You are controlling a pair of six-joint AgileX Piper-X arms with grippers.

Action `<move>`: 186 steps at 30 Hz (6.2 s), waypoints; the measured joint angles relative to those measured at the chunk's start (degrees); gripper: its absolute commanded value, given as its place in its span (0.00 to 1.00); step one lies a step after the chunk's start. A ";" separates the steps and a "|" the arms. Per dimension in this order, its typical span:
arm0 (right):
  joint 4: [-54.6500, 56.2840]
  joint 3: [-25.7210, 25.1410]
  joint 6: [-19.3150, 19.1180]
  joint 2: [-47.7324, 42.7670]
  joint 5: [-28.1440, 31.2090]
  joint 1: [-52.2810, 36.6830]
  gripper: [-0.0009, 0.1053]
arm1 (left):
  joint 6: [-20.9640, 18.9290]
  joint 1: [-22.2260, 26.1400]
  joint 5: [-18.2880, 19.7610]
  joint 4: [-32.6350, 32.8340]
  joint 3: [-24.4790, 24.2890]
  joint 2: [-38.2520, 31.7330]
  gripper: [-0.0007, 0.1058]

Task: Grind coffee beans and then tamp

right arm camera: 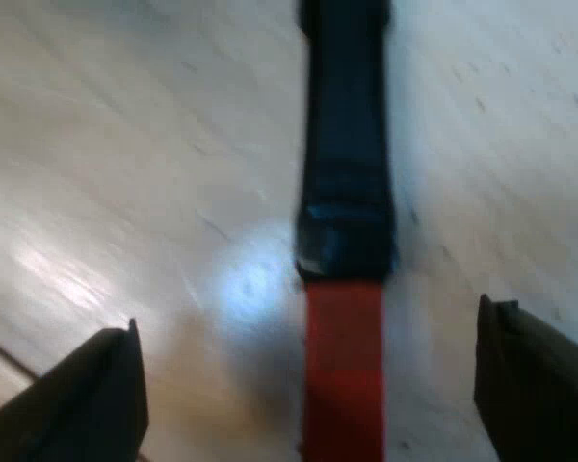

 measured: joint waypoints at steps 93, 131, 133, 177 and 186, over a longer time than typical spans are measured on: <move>-42.08 17.12 -3.45 -2.74 26.53 9.82 0.68 | 0.00 12.36 3.54 14.94 -14.69 11.58 0.01; -48.00 20.03 -6.02 -2.74 26.53 9.82 0.68 | 0.00 -7.91 -7.56 11.21 -23.56 31.68 0.01; -48.00 20.03 -6.02 -2.74 26.53 9.82 0.68 | 0.00 -7.91 -8.06 11.01 -23.60 32.96 0.01; -48.95 13.40 -11.26 -2.74 10.26 -0.35 0.68 | 2.08 4.09 -13.56 16.07 -20.51 24.57 0.01; -48.95 12.74 -17.51 -2.45 0.30 -9.84 0.68 | 2.18 12.24 -13.85 14.92 -18.42 24.57 0.01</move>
